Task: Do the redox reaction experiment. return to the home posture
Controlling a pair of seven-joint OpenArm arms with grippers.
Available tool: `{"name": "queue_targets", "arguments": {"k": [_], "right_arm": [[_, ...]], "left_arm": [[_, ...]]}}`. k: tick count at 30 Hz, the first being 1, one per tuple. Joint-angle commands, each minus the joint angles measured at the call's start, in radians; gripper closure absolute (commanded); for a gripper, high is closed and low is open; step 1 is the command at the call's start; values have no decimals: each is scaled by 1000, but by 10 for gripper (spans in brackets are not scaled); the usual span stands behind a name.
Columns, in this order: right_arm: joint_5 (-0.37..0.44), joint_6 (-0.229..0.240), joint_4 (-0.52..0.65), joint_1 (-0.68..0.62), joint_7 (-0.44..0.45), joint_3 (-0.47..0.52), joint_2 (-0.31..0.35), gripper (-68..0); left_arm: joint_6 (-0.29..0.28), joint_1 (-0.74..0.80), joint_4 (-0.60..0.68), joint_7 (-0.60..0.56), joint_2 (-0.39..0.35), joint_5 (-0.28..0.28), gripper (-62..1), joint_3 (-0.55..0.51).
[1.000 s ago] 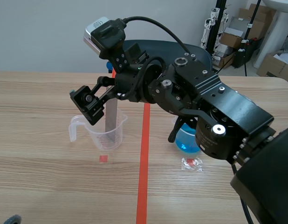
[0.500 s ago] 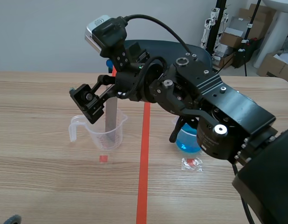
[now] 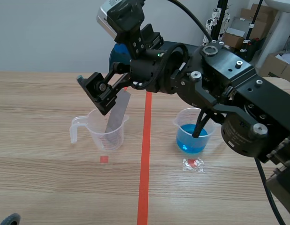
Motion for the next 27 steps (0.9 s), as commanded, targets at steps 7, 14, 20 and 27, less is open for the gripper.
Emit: {"name": "queue_targets", "arguments": {"k": [7, 14, 20, 27], "right_arm": [[11, -1, 133, -66, 40, 10, 84, -679], [11, -1, 231, -181, 113, 71, 159, -679], [10, 0, 291, -298, 149, 164, 188, -679], [3, 5, 299, -429, 225, 288, 188, -679]], "left_arm": [[1, -25, 195, 115, -10, -32, -623, -8], [51, -25, 378, 275, -71, -38, -623, -8], [86, -25, 505, 426, -96, -38, -623, -10], [114, -22, 609, 589, -101, -37, -623, -10]]}}
